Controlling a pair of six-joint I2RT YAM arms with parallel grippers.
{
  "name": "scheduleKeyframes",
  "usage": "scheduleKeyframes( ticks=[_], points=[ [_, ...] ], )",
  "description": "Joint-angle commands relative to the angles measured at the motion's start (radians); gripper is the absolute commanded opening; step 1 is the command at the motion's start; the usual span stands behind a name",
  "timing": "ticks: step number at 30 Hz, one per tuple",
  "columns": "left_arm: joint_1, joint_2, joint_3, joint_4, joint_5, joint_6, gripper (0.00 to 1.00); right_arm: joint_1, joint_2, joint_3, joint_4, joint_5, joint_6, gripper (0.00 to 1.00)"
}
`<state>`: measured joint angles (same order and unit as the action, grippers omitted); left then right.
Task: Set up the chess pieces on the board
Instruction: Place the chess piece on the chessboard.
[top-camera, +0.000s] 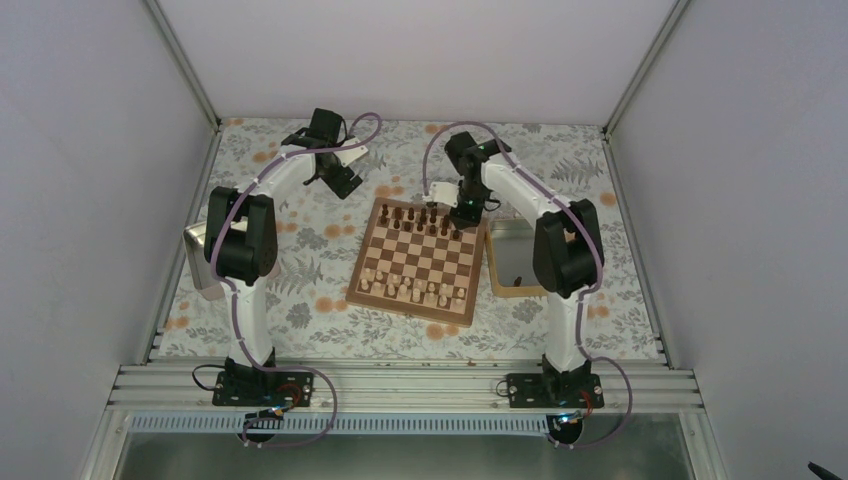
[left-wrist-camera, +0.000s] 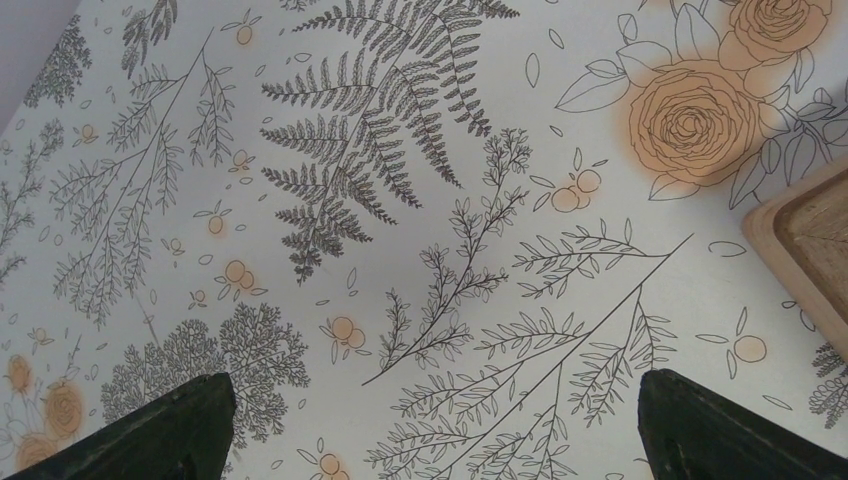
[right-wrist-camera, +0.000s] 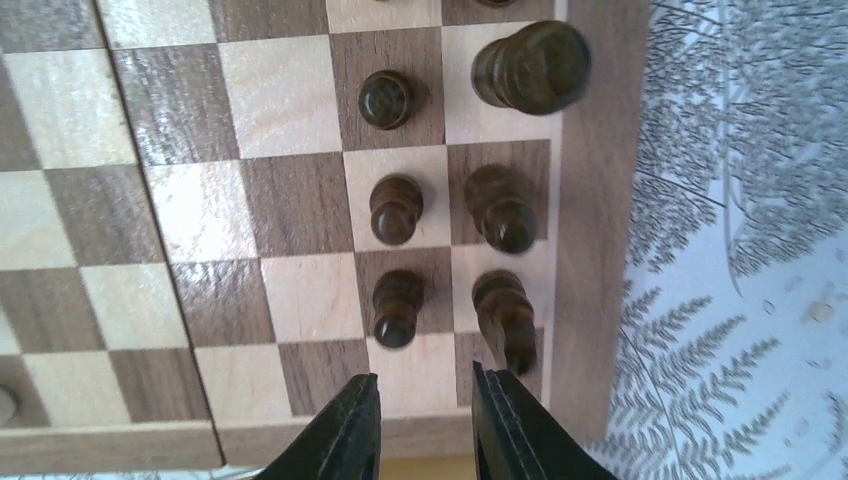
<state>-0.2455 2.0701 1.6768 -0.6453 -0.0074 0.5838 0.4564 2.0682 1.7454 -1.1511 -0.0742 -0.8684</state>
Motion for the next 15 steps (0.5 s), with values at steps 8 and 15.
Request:
scheduleKeyframes(
  ticks=[8, 15],
  points=[
    [-0.006, -0.008, 0.001, -0.005, 0.004, 0.004, 1.00, -0.116, -0.247, -0.046, -0.054, 0.060, 0.029, 0.28],
    [-0.007, -0.013, -0.002, -0.003, 0.000, 0.005, 1.00, -0.275, -0.299, -0.192, 0.060, 0.114, -0.087, 0.35]
  ],
)
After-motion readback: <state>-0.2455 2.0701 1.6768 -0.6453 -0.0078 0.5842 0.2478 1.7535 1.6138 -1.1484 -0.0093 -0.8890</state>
